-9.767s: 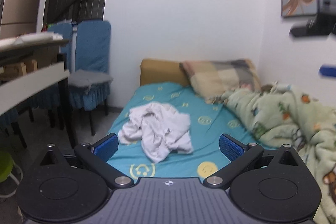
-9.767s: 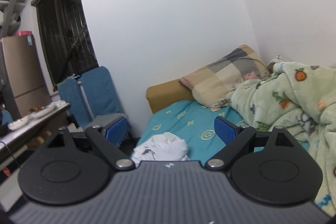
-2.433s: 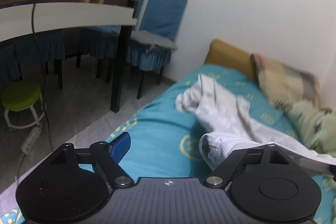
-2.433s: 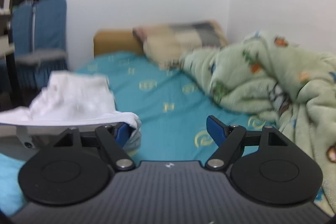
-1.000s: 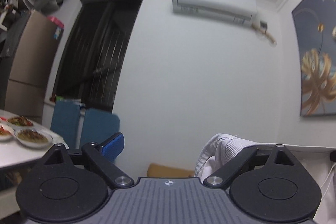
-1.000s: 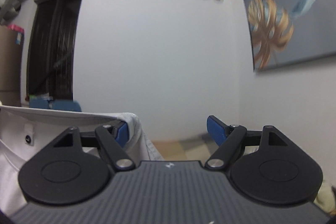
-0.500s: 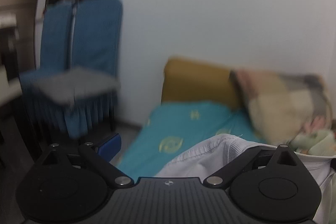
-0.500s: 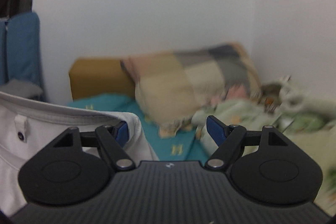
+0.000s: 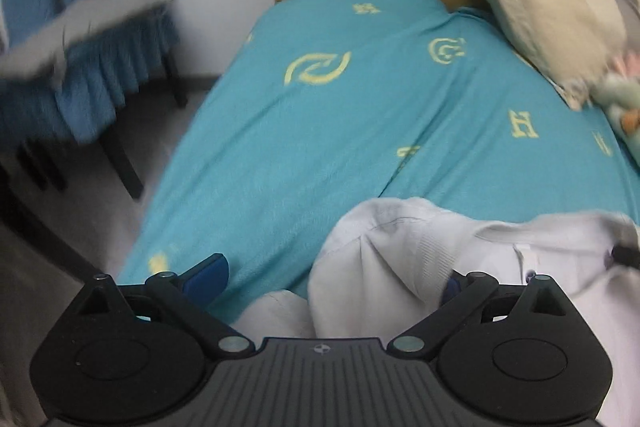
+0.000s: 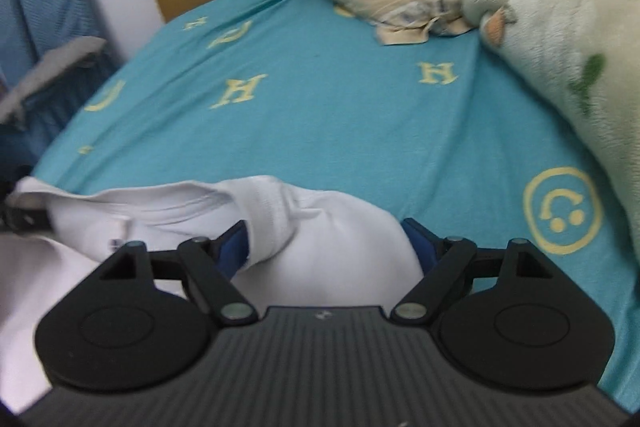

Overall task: Fold clothes
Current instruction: 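Lay the T-shirt flat on the bed and open both grippers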

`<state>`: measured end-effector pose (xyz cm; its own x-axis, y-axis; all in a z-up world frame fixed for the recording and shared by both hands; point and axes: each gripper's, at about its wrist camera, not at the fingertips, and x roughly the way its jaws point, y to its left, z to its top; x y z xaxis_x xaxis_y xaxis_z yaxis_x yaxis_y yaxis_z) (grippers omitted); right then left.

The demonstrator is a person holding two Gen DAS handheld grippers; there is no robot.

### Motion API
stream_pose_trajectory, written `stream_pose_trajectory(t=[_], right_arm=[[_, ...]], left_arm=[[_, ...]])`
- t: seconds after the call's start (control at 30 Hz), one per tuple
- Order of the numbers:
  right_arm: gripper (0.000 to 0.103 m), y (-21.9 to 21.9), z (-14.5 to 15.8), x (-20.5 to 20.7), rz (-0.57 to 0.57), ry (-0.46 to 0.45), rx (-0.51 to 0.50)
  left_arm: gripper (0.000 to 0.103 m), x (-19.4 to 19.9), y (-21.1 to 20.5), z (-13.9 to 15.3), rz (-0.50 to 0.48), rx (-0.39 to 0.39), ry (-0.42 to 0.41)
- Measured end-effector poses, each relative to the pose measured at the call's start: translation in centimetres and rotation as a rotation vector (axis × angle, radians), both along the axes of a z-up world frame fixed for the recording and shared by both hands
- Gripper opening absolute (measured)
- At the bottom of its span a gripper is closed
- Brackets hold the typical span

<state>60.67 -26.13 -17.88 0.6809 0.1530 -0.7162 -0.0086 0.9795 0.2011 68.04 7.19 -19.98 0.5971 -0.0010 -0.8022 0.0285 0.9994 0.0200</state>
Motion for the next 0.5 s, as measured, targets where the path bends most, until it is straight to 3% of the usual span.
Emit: stream_pose_trajectory(t=[0.1, 0.23, 0.4, 0.5], right_arm=[[0.081, -0.1, 1.6, -0.9, 0.017, -0.011, 0.040], [0.081, 0.4, 4.1, -3.7, 0.007, -0.053, 0.014], [0.081, 0.3, 8.1, -10.6, 0.002, -0.139, 0.008], [0.081, 0.0, 10.4, -16.6, -0.009, -0.181, 0.020]], left_arm=[[0.103, -1.4, 0.2, 1.9, -0.062, 0.006, -0.064], [0.103, -4.3, 0.2, 4.6, -0.079, 0.029, -0.141], [0.103, -12.7, -1.0, 9.4, -0.076, 0.027, -0.248], [0.103, -20.0, -1.7, 12.5, -0.051, -0.001, -0.303]])
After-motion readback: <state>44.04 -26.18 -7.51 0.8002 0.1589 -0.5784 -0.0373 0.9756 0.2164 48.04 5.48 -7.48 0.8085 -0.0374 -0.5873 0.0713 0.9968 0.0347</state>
